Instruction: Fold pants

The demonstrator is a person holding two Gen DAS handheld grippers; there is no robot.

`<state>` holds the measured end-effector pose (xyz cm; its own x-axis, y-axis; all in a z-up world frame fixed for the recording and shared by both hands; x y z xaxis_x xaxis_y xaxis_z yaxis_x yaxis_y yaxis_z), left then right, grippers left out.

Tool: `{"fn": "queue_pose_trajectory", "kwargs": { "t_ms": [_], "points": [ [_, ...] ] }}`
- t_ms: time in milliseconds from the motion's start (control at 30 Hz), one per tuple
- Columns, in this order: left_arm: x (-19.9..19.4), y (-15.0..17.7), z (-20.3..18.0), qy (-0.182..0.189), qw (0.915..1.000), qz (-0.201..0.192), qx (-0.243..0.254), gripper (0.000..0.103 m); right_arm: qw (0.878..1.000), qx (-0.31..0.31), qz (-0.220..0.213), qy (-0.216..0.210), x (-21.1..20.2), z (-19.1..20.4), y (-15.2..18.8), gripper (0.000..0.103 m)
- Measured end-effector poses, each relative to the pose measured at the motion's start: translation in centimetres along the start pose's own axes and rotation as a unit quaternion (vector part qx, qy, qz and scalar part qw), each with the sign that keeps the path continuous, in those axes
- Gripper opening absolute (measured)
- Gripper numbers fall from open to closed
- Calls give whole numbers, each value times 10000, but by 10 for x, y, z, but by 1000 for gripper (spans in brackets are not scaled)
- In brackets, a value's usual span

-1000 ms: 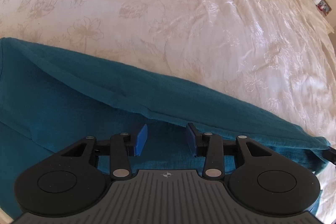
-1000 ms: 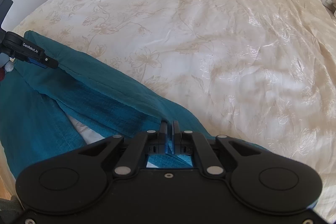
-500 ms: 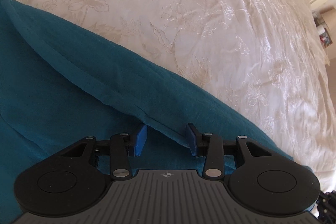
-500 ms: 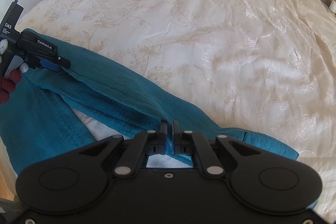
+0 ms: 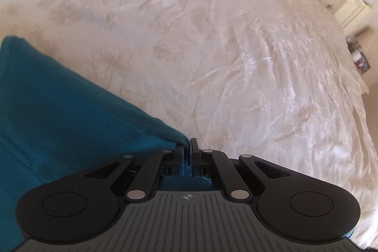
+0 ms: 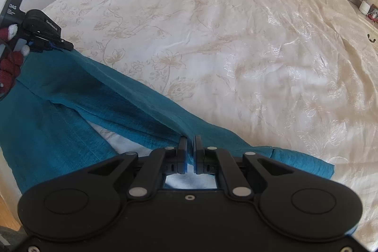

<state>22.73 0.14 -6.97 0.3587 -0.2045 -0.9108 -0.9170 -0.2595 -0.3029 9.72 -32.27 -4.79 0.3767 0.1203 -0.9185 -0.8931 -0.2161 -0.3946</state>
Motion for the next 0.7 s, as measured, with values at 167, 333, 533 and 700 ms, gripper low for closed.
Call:
{"fn": "queue_pose_trajectory", "kwargs": {
  "t_ms": [167, 333, 533, 700],
  "points": [
    [-63, 48, 4, -70, 9966, -89, 815, 4, 9999, 122, 34, 116, -26, 20, 34, 9],
    [-80, 108, 31, -323, 9902, 413, 1293, 4, 9979, 480, 423, -66, -29, 45, 84, 10],
    [-38, 159, 70, -754, 9782, 1430, 1301, 4, 9891, 960, 1099, -199, 6, 77, 140, 15],
    [-1, 176, 80, -992, 9674, 1782, 1502, 4, 9776, 1772, 1081, -349, 12, 74, 160, 21]
  ]
}}
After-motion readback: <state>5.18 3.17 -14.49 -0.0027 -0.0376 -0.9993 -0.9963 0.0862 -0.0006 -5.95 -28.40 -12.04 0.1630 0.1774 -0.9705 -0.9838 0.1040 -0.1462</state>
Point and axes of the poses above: each gripper's, at about its wrist camera, not at the fingertips, and x roughly the way its jaws point, z to its left, y to its underside, the point moved 1 cm from there along x, roughly the way its jaws point, and after that the axes turned 8 degrees about z, right-handed, at the moved point
